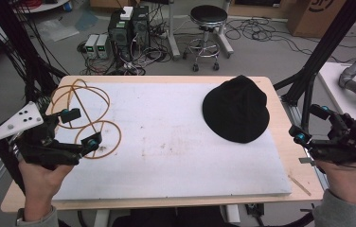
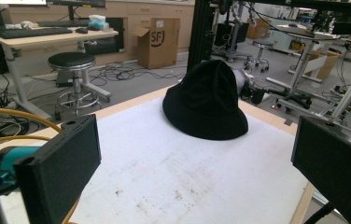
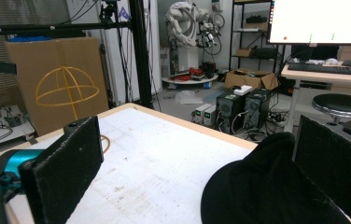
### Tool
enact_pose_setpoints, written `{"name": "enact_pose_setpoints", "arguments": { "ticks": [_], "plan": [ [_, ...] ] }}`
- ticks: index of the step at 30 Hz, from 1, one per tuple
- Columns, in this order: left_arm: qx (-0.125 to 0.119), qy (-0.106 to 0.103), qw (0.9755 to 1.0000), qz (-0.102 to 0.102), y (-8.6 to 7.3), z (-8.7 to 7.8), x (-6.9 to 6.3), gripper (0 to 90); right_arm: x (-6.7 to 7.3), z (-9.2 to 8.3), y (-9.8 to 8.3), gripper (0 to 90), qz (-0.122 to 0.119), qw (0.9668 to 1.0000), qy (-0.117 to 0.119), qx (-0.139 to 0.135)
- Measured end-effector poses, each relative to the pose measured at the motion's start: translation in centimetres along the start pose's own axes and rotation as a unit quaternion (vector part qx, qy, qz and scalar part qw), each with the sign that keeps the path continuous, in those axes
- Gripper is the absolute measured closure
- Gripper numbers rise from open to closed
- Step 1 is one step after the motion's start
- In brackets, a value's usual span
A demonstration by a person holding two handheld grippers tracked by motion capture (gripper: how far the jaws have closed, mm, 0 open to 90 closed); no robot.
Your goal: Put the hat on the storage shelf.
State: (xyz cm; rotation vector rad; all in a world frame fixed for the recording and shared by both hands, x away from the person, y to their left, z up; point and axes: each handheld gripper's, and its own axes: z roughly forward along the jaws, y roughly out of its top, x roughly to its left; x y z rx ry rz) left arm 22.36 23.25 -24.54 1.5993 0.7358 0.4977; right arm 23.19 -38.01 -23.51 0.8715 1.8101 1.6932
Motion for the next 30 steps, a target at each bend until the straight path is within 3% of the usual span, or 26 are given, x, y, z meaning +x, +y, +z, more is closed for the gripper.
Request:
{"name": "enact_pose_setpoints", "arguments": {
  "ticks": [20, 25, 28, 30],
  "plan": [
    [0.003, 0.003, 1.0000, 0.000, -0.1, -0.2, -0.2, 1.8, -0.4, 0.9, -0.3, 1.2, 0.006, 0.9999, 0.006, 0.010],
    [0.003, 0.005, 1.0000, -0.003, -0.2, -0.5, -0.5, 1.8, -1.8, 1.4, -0.2, 1.2, 0.004, 0.9999, -0.007, 0.008],
    [0.000, 0.005, 1.0000, 0.000, -0.2, -0.9, -0.7, 1.8, -2.4, 1.6, -0.4, 1.2, 0.002, 0.9998, -0.006, 0.017],
    [-0.002, 0.008, 1.0000, 0.000, -0.1, -1.2, -0.8, 1.8, -3.7, 2.2, -0.8, 1.2, 0.013, 0.9996, 0.002, 0.026]
  ]
}}
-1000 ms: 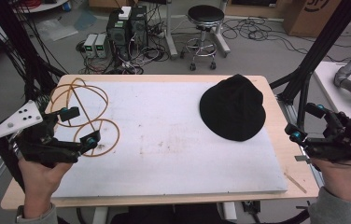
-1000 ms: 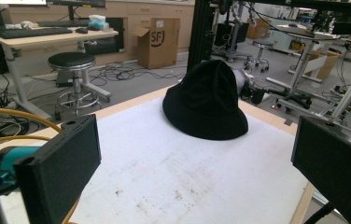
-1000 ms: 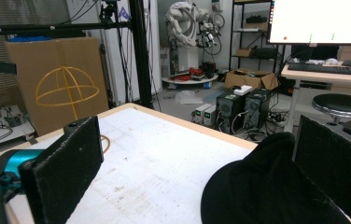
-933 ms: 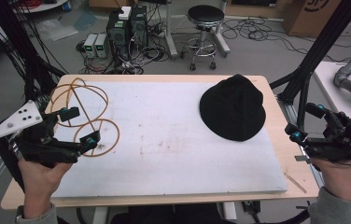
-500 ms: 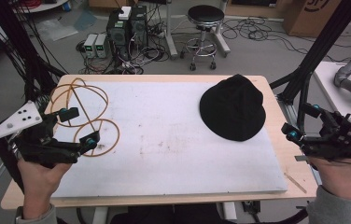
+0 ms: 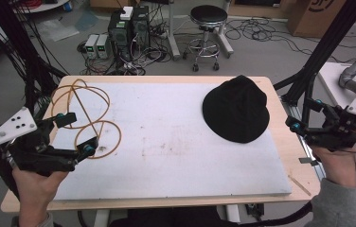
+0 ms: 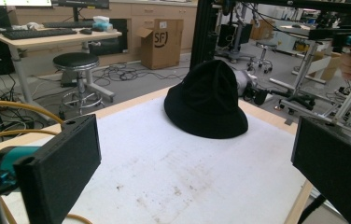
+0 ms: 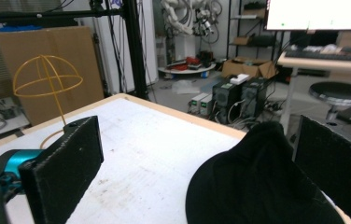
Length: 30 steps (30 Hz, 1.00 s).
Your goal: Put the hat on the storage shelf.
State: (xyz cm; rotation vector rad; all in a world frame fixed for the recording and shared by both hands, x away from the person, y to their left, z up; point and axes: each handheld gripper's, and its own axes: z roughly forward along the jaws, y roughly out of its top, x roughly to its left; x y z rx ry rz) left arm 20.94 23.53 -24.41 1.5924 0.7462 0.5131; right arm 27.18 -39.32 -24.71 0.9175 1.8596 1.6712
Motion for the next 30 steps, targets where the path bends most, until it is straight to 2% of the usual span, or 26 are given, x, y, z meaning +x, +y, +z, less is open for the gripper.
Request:
{"name": "enact_pose_setpoints", "arguments": {
  "ticks": [3, 5, 6, 9, 14, 17, 23, 25, 29, 30],
  "plan": [
    [0.002, 0.004, 1.0000, -0.002, -0.1, -0.3, -0.2, 1.8, -0.6, 0.4, 0.2, 1.2, 0.001, 1.0000, 0.005, 0.001],
    [0.003, 0.006, 1.0000, -0.001, -0.2, -0.6, -0.3, 1.8, -1.5, 1.4, 0.8, 1.2, 0.000, 0.9998, 0.017, 0.010],
    [0.002, 0.006, 1.0000, -0.002, -0.2, -0.7, -0.4, 1.8, -1.5, 1.4, 0.8, 1.2, 0.000, 0.9998, 0.017, 0.010],
    [0.003, 0.006, 1.0000, 0.004, -0.2, -1.1, -0.9, 1.8, -2.8, 2.6, 1.5, 1.2, 0.007, 0.9996, 0.013, 0.024],
    [0.003, 0.009, 0.9999, 0.007, -0.3, -1.7, -1.3, 1.8, -4.6, 4.5, 2.1, 1.2, -0.001, 0.9991, 0.001, 0.042],
    [0.004, 0.010, 0.9999, 0.005, -0.4, -1.8, -1.5, 1.8, -5.9, 5.8, 1.9, 1.2, -0.007, 0.9985, -0.003, 0.055],
    [0.012, 0.014, 0.9998, 0.008, -0.8, -1.6, -1.9, 1.8, -8.1, 8.2, 1.3, 1.2, 0.001, 0.9971, -0.002, 0.076],
    [0.014, 0.016, 0.9998, 0.008, -1.0, -1.6, -2.0, 1.8, -8.3, 8.5, 1.2, 1.2, 0.007, 0.9969, 0.000, 0.079],
    [0.019, 0.019, 0.9996, 0.005, -1.3, -1.8, -2.1, 1.8, -9.9, 10.4, 0.5, 1.2, 0.006, 0.9959, -0.001, 0.091],
    [0.019, 0.020, 0.9996, 0.005, -1.4, -1.8, -2.1, 1.8, -10.3, 10.9, 0.4, 1.2, 0.012, 0.9957, -0.004, 0.092]
  ]
}}
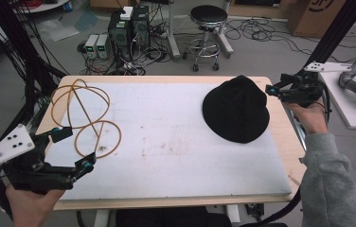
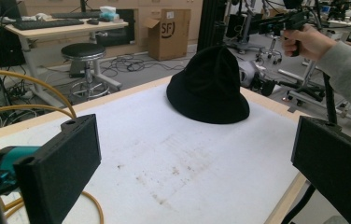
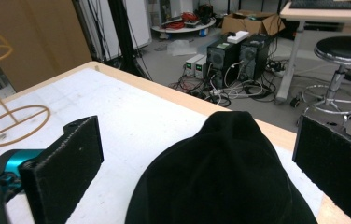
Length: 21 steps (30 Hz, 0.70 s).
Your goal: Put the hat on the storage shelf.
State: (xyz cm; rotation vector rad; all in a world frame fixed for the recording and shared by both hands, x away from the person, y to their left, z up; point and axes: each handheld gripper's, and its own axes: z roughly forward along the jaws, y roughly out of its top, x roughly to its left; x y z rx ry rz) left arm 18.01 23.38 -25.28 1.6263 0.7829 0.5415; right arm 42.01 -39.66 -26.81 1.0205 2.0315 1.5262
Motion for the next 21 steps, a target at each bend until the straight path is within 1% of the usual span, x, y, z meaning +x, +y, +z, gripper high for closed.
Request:
{"name": "enact_pose_setpoints", "arguments": {
  "ticks": [2, 3, 6, 7, 9, 13, 14, 15, 17, 18, 19, 21],
  "plan": [
    [0.000, -0.001, 1.0000, -0.002, -0.1, 0.0, 0.0, 1.8, -0.2, 0.3, 0.0, 1.2, 0.001, 1.0000, 0.001, 0.000],
    [0.002, -0.004, 1.0000, -0.006, -0.3, -0.2, 0.0, 1.8, -0.6, 1.1, -0.2, 1.2, 0.004, 1.0000, 0.002, 0.005],
    [0.003, -0.006, 0.9999, -0.011, -0.5, -0.3, -0.2, 1.8, -1.1, 2.2, -0.4, 1.2, 0.003, 0.9998, 0.012, 0.014],
    [0.004, -0.005, 0.9999, -0.009, -0.6, -0.3, -0.3, 1.8, -1.3, 2.5, -0.5, 1.2, 0.002, 0.9998, 0.013, 0.014],
    [0.006, -0.003, 0.9999, -0.008, -0.7, -0.4, -0.4, 1.8, -1.6, 3.1, -0.7, 1.2, 0.010, 0.9996, 0.017, 0.018],
    [0.011, -0.001, 0.9999, -0.010, -1.0, -0.7, -0.7, 1.8, -2.1, 4.5, -1.0, 1.2, 0.019, 0.9995, 0.017, 0.018],
    [0.011, -0.002, 0.9999, -0.012, -1.1, -0.8, -0.7, 1.8, -2.1, 4.5, -1.0, 1.2, 0.019, 0.9995, 0.017, 0.018],
    [0.008, -0.009, 0.9998, -0.018, -1.2, -0.9, -0.8, 1.8, -2.3, 5.2, -1.2, 1.2, 0.022, 0.9993, 0.024, 0.017],
    [0.008, -0.010, 0.9998, -0.018, -1.2, -1.0, -0.8, 1.8, -2.4, 5.8, -1.3, 1.2, 0.027, 0.9991, 0.025, 0.019],
    [0.013, -0.003, 0.9998, -0.015, -1.4, -1.2, -0.9, 1.8, -2.5, 6.2, -1.4, 1.2, 0.029, 0.9990, 0.027, 0.020],
    [0.016, 0.000, 0.9997, -0.016, -1.5, -1.3, -0.8, 1.8, -2.6, 6.4, -1.5, 1.2, 0.027, 0.9990, 0.028, 0.020],
    [0.015, 0.003, 0.9997, -0.020, -1.7, -1.6, -0.7, 1.8, -2.7, 6.9, -1.7, 1.8, 0.029, 0.9989, 0.028, 0.023]
  ]
}}
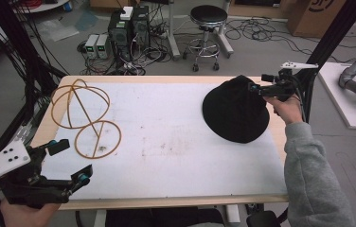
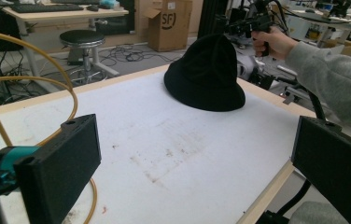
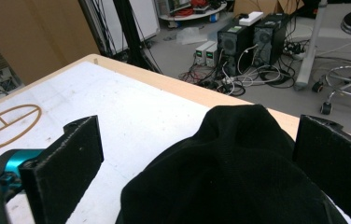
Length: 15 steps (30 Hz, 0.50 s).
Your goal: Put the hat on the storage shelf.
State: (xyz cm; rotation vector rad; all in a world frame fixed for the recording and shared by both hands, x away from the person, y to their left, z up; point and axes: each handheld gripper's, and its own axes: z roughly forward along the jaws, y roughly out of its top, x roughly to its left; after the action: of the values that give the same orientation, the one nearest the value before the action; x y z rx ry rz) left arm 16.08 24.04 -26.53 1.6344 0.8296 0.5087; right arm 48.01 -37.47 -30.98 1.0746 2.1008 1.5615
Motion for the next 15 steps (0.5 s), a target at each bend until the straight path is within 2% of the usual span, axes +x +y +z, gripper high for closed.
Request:
{"name": "enact_pose_setpoints", "arguments": {
  "ticks": [1, 5, 7, 9, 10, 13, 15],
  "plan": [
    [0.000, 0.000, 1.0000, 0.000, 0.0, 0.0, 0.0, 1.8, -0.1, 0.2, -0.1, 4.9, 0.001, 1.0000, -0.001, 0.003],
    [0.000, 0.007, 1.0000, -0.003, -0.2, -0.5, 0.0, 1.8, -0.5, 0.7, -0.3, 8.0, -0.005, 1.0000, -0.006, 0.001],
    [0.002, 0.008, 1.0000, -0.002, -0.2, -0.6, 0.0, 1.8, -0.7, 0.7, -0.4, 16.7, -0.007, 1.0000, -0.002, -0.001],
    [0.004, 0.010, 0.9999, -0.005, -0.3, -0.7, 0.0, 1.8, -0.7, 0.9, -0.4, 19.5, -0.013, 0.9999, -0.005, -0.002],
    [0.004, 0.010, 0.9999, -0.005, -0.3, -0.7, 0.0, 1.8, -0.7, 1.0, -0.4, 23.7, -0.018, 0.9998, -0.004, -0.001],
    [0.005, 0.012, 0.9999, -0.005, -0.4, -0.8, -0.1, 1.8, -0.7, 1.4, -0.5, 31.0, -0.028, 0.9995, -0.012, 0.012],
    [0.004, 0.012, 0.9999, -0.004, -0.3, -0.9, -0.2, 1.8, -0.8, 1.6, -0.7, 40.0, -0.032, 0.9989, -0.021, 0.026]
  ]
}}
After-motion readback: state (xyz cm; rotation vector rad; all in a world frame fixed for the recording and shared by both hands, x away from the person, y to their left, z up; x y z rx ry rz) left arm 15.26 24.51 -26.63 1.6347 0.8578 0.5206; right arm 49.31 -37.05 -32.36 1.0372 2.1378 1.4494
